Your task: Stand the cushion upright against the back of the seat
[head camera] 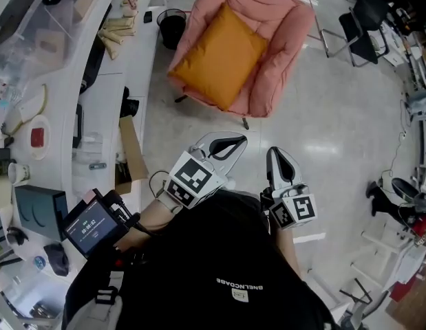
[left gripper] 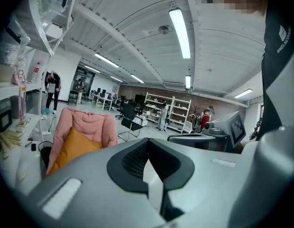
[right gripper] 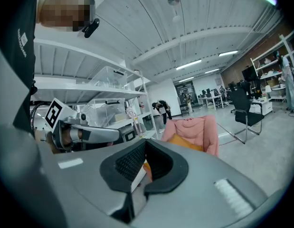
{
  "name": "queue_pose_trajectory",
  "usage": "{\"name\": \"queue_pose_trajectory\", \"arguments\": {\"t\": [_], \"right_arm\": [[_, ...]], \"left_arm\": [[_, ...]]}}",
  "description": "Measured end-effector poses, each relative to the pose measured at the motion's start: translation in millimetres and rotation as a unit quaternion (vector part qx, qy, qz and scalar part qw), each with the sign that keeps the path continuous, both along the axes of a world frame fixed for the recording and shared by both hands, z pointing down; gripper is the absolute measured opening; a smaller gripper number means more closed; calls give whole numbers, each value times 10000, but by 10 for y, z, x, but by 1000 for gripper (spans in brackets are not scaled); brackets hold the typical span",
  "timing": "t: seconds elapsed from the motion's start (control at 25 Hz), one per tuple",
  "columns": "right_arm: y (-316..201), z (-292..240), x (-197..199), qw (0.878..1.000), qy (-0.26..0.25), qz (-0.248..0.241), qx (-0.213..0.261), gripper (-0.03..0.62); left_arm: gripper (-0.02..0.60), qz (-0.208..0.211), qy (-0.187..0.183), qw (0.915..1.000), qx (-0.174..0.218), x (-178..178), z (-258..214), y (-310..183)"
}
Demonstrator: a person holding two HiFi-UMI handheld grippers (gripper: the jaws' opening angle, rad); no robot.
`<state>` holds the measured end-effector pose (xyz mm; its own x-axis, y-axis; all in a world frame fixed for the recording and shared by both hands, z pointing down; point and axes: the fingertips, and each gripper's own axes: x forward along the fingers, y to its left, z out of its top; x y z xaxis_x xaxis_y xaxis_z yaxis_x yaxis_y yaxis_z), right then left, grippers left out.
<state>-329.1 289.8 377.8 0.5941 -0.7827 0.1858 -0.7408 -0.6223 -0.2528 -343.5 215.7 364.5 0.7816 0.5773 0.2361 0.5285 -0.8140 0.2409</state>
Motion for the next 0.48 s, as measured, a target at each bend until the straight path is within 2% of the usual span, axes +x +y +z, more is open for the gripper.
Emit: {"name": "queue_pose_trajectory", "arguments": {"t": [0.24,0.48], "right_arm": [[-498,3,45,9999,16,73,-79,8],[-627,36,214,9998,-39,171,-75,8]], "left_arm": [[13,75,-50,10000,-18,-21,24,-562],[14,-142,-168,9997,-49,63,156,-872]]}}
